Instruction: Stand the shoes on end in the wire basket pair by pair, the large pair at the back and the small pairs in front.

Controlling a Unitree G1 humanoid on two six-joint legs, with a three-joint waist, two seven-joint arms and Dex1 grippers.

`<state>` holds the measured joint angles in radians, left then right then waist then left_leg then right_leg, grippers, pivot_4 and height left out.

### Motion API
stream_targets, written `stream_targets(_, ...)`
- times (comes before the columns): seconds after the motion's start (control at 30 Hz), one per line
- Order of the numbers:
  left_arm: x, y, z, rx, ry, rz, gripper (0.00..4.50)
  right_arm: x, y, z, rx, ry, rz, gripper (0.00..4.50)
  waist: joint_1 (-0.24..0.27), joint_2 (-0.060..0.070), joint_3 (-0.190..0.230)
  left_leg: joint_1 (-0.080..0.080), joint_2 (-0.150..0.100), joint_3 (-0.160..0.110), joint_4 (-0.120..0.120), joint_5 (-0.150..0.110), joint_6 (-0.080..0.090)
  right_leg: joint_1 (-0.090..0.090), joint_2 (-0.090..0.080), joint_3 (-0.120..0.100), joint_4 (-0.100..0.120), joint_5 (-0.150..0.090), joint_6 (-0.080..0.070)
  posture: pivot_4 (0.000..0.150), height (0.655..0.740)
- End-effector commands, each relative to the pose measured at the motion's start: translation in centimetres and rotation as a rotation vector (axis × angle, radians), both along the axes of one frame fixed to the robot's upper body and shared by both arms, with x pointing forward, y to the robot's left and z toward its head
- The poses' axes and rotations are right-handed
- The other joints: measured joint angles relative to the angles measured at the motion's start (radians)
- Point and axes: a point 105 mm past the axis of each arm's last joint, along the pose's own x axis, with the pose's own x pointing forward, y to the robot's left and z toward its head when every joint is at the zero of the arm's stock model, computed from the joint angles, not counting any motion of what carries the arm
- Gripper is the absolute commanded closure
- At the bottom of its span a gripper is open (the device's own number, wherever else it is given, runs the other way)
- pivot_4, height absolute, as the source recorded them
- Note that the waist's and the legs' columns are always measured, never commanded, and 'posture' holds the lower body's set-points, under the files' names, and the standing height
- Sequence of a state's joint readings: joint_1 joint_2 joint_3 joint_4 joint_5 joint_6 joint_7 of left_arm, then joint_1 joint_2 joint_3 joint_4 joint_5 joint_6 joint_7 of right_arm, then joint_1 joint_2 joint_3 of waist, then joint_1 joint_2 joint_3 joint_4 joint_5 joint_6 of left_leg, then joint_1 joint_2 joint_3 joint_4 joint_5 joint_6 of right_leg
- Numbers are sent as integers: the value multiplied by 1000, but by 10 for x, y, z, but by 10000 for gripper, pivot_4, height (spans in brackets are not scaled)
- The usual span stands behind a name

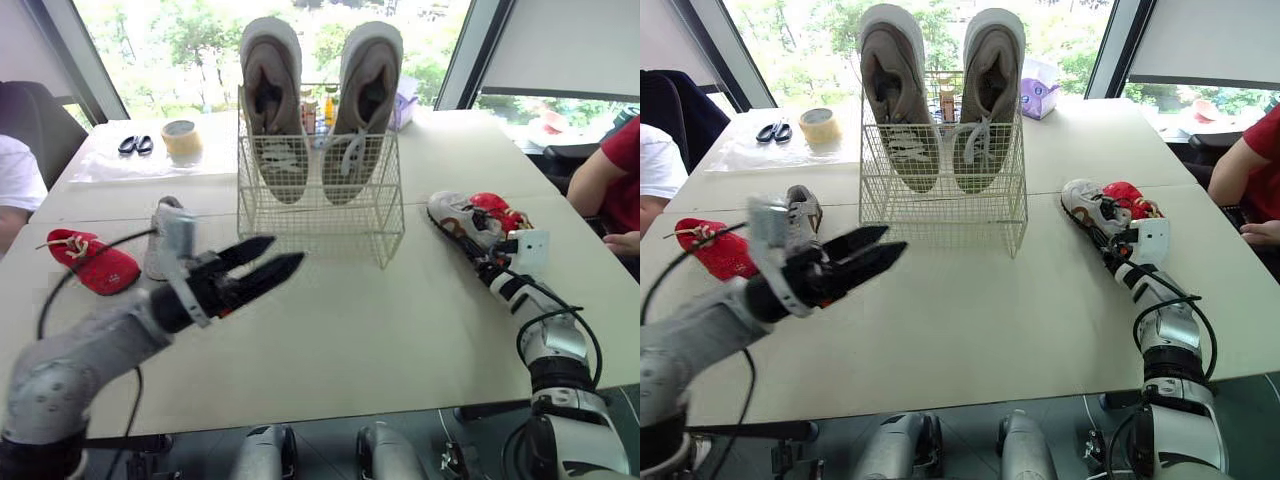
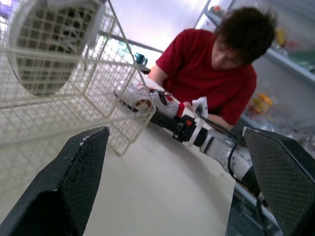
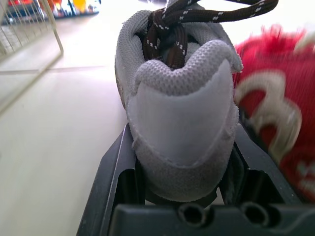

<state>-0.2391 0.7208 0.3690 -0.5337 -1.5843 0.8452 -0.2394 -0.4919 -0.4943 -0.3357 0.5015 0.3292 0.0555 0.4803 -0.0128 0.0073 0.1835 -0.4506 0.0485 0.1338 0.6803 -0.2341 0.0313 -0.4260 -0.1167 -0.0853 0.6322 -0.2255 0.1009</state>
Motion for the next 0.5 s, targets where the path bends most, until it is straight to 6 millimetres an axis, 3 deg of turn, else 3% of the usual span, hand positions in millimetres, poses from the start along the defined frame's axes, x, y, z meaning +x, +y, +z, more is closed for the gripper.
stream_targets(0.03, 8, 28, 56, -139, -136, 5, 0, -10, -13, 139, -103, -415, -101, 30291, 1, 1, 1, 0, 0, 0, 0, 0, 0, 0, 0, 0, 0, 0, -1, 1500, 7351)
stream_targets(0.1, 15, 34, 76, -197, -188, 9, 0, -19, -17, 188, -124, -544, -129, 30291, 4, 2, 1, -1, -1, 0, 0, -1, 1, -1, 0, 0, -1, -1, -1, 1500, 7351)
stream_targets(0.17, 24, 37, 93, -278, -216, -2, 0, -34, -5, 242, -144, -695, -77, 30291, 4, 1, 1, -2, -2, 0, -1, 0, 0, 0, 0, 0, -2, -1, 0, 1500, 7351)
stream_targets(0.23, 30, 37, 101, -316, -225, -15, 0, -44, 12, 271, -177, -773, -4, 30291, 2, 0, 1, -2, -3, 1, -2, 0, 0, -1, 0, 0, -2, 1, 3, 1500, 7351)
stream_targets(0.27, 37, 36, 108, -337, -230, -19, 0, -52, 36, 288, -223, -814, 111, 30291, 1, -1, 0, -2, -3, 1, -2, 0, 0, -1, 0, 0, -2, 0, 3, 1500, 7351)
stream_targets(0.37, 48, 31, 124, -352, -246, -45, 0, -69, 85, 310, -342, -865, 334, 30291, -4, -1, 0, -1, -3, 2, -3, 0, -1, -1, 2, 0, -2, 0, 4, 1500, 7351)
stream_targets(0.5, 53, 23, 136, -309, -275, -103, 0, -78, 130, 309, -442, -856, 564, 30291, -5, -1, 0, -1, -2, 3, -3, 0, -1, -1, 2, 0, -2, 0, 4, 1500, 7351)
